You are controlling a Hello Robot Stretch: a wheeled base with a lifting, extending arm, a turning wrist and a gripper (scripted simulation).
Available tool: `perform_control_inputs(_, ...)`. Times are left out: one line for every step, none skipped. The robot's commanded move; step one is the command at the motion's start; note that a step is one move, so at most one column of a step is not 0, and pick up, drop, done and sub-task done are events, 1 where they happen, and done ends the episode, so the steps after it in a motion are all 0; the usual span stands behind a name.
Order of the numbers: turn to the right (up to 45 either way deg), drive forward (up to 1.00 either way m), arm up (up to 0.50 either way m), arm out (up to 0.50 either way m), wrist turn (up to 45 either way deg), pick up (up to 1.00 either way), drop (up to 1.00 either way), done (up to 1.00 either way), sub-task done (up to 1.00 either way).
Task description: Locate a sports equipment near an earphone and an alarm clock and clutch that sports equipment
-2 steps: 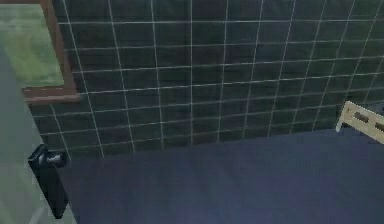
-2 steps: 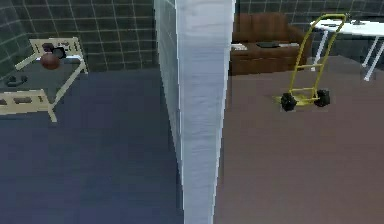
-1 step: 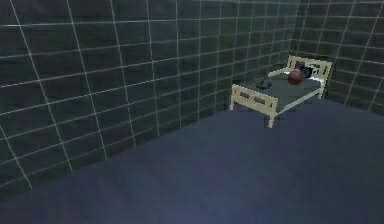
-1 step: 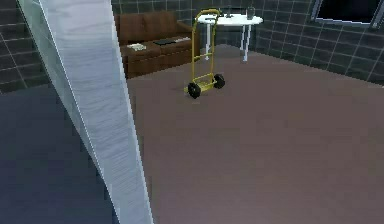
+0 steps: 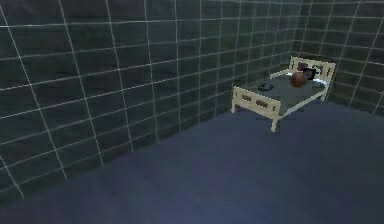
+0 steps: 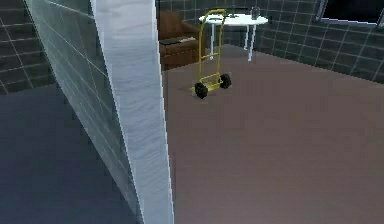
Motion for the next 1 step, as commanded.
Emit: perform_control_inputs(6.0,0.00,0.00,0.00,0.0,0.00,0.00,0.00,0.00)
